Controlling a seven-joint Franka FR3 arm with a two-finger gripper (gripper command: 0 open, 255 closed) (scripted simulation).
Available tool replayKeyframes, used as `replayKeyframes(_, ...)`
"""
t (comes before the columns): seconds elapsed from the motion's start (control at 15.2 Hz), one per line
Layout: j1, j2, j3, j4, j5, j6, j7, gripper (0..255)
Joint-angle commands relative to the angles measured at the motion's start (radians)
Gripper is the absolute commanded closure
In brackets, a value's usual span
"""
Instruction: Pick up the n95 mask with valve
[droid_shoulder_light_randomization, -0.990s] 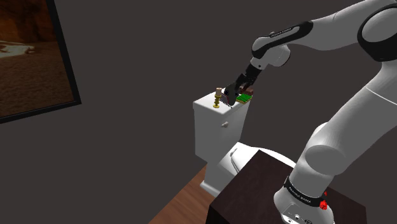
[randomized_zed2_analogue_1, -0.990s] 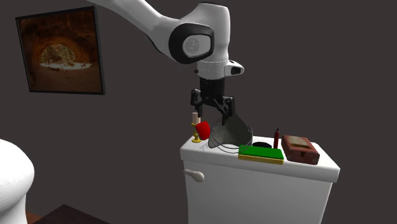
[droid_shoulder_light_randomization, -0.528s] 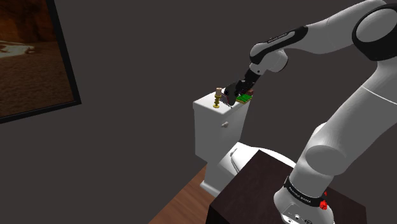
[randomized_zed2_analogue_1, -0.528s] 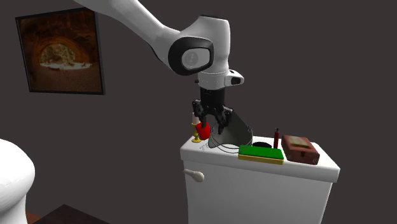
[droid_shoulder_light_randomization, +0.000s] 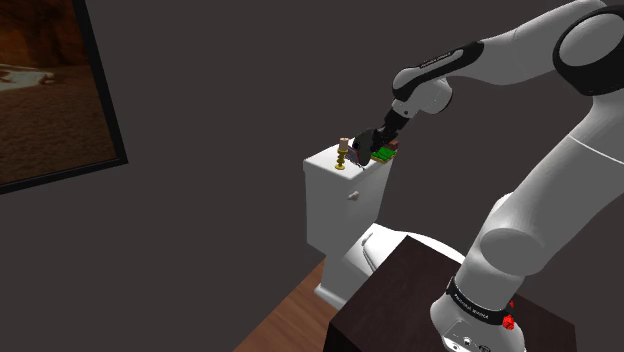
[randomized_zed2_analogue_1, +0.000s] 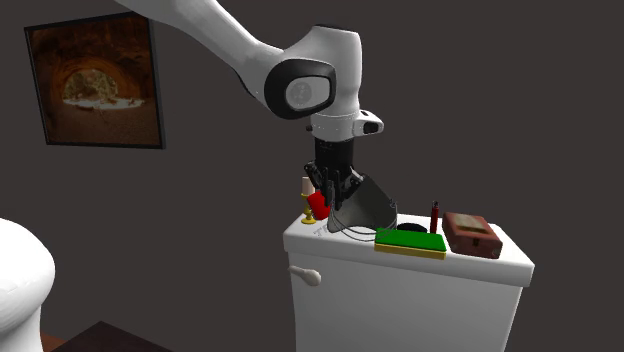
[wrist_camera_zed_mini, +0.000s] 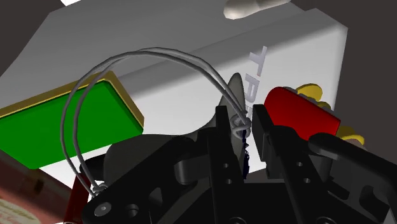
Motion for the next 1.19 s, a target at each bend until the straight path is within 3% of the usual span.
replayKeyframes(0.0,0.000,0.001,0.001,0.001,0.000,0.000,0.002,255)
replayKeyframes(1.12,-0.019,-0.067,0.034,0.144,-0.071,-0.194,0.093,255)
